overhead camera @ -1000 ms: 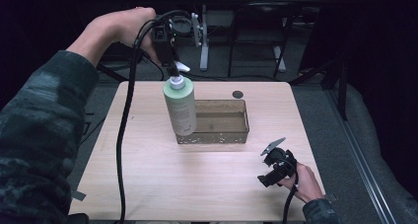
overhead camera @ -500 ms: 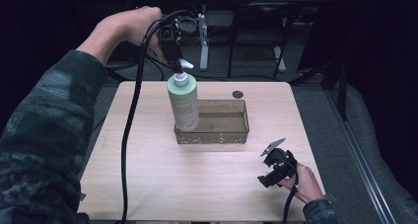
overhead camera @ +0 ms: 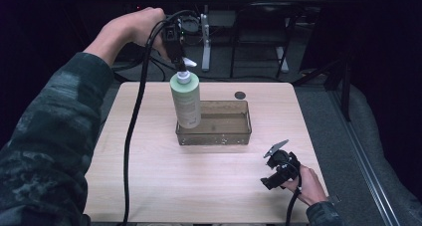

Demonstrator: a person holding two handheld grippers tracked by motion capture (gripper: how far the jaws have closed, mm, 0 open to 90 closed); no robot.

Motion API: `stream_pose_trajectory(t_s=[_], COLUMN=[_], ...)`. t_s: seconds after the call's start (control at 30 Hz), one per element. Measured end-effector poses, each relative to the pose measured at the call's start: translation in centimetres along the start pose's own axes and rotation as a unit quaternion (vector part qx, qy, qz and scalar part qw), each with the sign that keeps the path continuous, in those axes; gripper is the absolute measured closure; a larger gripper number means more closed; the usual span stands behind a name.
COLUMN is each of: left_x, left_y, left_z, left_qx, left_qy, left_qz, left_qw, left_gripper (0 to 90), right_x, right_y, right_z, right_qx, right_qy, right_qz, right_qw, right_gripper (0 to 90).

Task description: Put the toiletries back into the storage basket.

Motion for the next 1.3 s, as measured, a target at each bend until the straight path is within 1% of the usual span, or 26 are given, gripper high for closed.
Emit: stream_pose_trajectory(t_s=[0.1, 0.13, 0.17, 0.2, 0.23, 0.37, 0.5, 0.53, 0.7, 0.87, 0.9, 0.93, 1.0, 1.07, 1.13, 1.3], left_x=[-0.3, -0.4, -0.4, -0.5, -0.6, -0.8, -0.8, -0.9, -0.9, -1.0, -1.0, -1.1, -1.1, -1.2, -1.3, -1.6], left_y=[-0.1, -0.1, -0.1, -0.2, -0.2, -0.2, -0.2, -0.2, -0.2, -0.1, 0.0, -0.1, -0.1, -0.1, -0.1, -0.1], left_z=[-0.5, -0.6, -0.7, -0.8, -0.9, -1.2, -1.5, -1.7, -2.2, -2.4, -2.5, -2.5, -2.7, -3.0, -3.2, -3.6], left_qx=[-0.008, -0.005, -0.001, 0.0, 0.001, 0.002, 0.002, 0.005, 0.004, 0.01, 0.009, 0.003, 0.004, 0.007, 0.003, 0.006], left_qy=[0.0, 0.001, 0.001, 0.003, 0.002, 0.008, 0.005, 0.005, 0.001, 0.0, 0.0, 0.001, -0.001, -0.003, -0.005, -0.007], left_qz=[-0.002, -0.001, 0.004, 0.001, 0.003, 0.001, 0.001, 0.003, 0.004, 0.006, 0.006, 0.002, 0.003, 0.009, 0.009, 0.01], left_qw=[1.0, 1.0, 1.0, 1.0, 1.0, 1.0, 1.0, 1.0, 1.0, 0.9999, 0.9999, 1.0, 1.0, 0.9999, 0.9999, 0.9999], left_gripper=[62.9, 62.9, 62.9, 62.9, 62.9, 62.9, 62.9, 62.9, 62.9, 62.9, 62.9, 62.9, 62.9, 62.9, 62.9, 62.9], right_x=[0.0, 0.0, 0.0, 0.0, 0.0, -0.1, -0.1, -0.1, -0.1, -0.1, -0.1, -0.1, -0.1, -0.1, -0.1, -0.1], right_y=[-0.1, -0.1, -0.1, -0.1, -0.1, 0.0, -0.1, 0.0, -0.1, -0.1, -0.1, -0.1, -0.1, -0.1, -0.1, -0.1], right_z=[0.0, 0.0, 0.0, 0.0, 0.0, 0.0, 0.0, 0.0, 0.0, 0.0, 0.0, 0.0, 0.0, 0.0, 0.0, -0.1], right_qx=[-0.003, -0.003, -0.003, -0.003, -0.003, -0.002, -0.003, -0.003, -0.006, -0.004, -0.004, -0.004, -0.004, -0.003, -0.005, -0.006], right_qy=[0.0, -0.001, 0.0, 0.0, 0.0, 0.001, 0.0, 0.001, 0.0, 0.001, 0.0, 0.001, 0.001, 0.001, 0.0, 0.001], right_qz=[0.002, 0.002, 0.002, 0.002, 0.003, 0.001, 0.002, 0.002, 0.004, 0.004, 0.005, 0.004, 0.004, 0.004, 0.003, 0.007], right_qw=[1.0, 1.0, 1.0, 1.0, 1.0, 1.0, 1.0, 1.0, 1.0, 1.0, 1.0, 1.0, 1.0, 1.0, 1.0, 1.0], right_gripper=[10.4, 10.4, 10.4, 10.4, 10.4, 10.5, 10.5, 10.4, 10.5, 10.3, 10.4, 10.4, 10.3, 10.3, 10.3, 10.3])
Point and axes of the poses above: each handheld gripper's, and its own axes: z roughly backward along the jaws, y roughly out of its top, x roughly to its right, the point moved 5 cm from there along -z, roughly forward along the jaws, and after that the axes turned 15 degrees about -y, right-handed, at the moved point
